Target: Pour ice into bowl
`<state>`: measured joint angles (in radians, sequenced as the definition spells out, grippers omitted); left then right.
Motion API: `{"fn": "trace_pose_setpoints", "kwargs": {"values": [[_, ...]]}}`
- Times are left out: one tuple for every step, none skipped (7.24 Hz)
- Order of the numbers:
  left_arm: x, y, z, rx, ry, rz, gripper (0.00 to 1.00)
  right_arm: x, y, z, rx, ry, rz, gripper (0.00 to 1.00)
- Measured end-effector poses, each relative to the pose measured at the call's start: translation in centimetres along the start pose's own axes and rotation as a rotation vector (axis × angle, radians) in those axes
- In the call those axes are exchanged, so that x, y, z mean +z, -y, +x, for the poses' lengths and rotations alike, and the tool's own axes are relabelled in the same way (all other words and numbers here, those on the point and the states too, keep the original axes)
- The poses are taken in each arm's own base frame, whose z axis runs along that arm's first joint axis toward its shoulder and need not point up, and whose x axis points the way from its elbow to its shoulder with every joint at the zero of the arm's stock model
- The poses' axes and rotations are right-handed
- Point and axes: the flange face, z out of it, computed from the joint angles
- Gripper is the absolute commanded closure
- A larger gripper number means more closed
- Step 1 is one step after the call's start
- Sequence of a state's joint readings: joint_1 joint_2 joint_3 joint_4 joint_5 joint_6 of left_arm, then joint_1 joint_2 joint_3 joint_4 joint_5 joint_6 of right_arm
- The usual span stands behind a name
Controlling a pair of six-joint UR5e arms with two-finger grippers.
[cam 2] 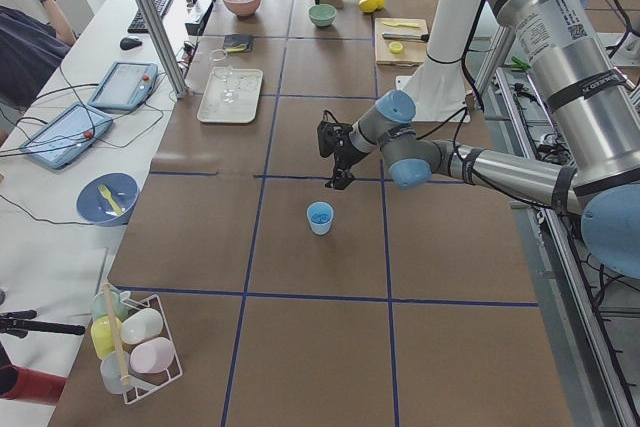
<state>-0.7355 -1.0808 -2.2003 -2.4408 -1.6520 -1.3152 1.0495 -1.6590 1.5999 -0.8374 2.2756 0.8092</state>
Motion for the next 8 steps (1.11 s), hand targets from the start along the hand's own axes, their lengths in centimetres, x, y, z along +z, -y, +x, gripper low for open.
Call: {"fn": "trace_pose_setpoints", "kwargs": {"values": [[-0.1, -0.3, -0.1, -0.004, 0.011, 0.012, 0.01, 1.2, -0.7, 0.6, -0.008, 0.020, 0.008, 0.92], [-0.3, -0.3, -0.2, -0.005, 0.015, 0.020, 0.05, 1.8, -1.3, 0.6, 0.002, 0.046, 0.016, 1.00], [-0.4, -0.4, -0.1, -0.005, 0.015, 0.024, 0.06, 2.1, -2.0, 0.7, 0.005, 0.062, 0.014, 1.00], [-0.5, -0.4, -0.1, -0.005, 0.013, 0.025, 0.01, 2.2, -2.5, 0.8, 0.005, 0.073, 0.009, 1.00], [-0.5, -0.4, 0.0, -0.004, 0.012, 0.024, 0.00, 2.2, -2.7, 0.8, 0.005, 0.082, 0.004, 1.00], [-0.5, -0.6, 0.1, 0.000, 0.013, 0.027, 0.00, 1.9, -2.9, 0.3, 0.005, 0.100, -0.008, 1.00], [-0.3, -1.0, 0.3, -0.004, 0.017, 0.031, 0.00, 1.3, -3.0, -0.7, 0.011, 0.134, -0.027, 1.00], [0.1, -2.0, 0.4, -0.015, 0.026, 0.035, 0.00, 0.1, -2.9, -2.6, 0.031, 0.177, -0.039, 1.00]]}}
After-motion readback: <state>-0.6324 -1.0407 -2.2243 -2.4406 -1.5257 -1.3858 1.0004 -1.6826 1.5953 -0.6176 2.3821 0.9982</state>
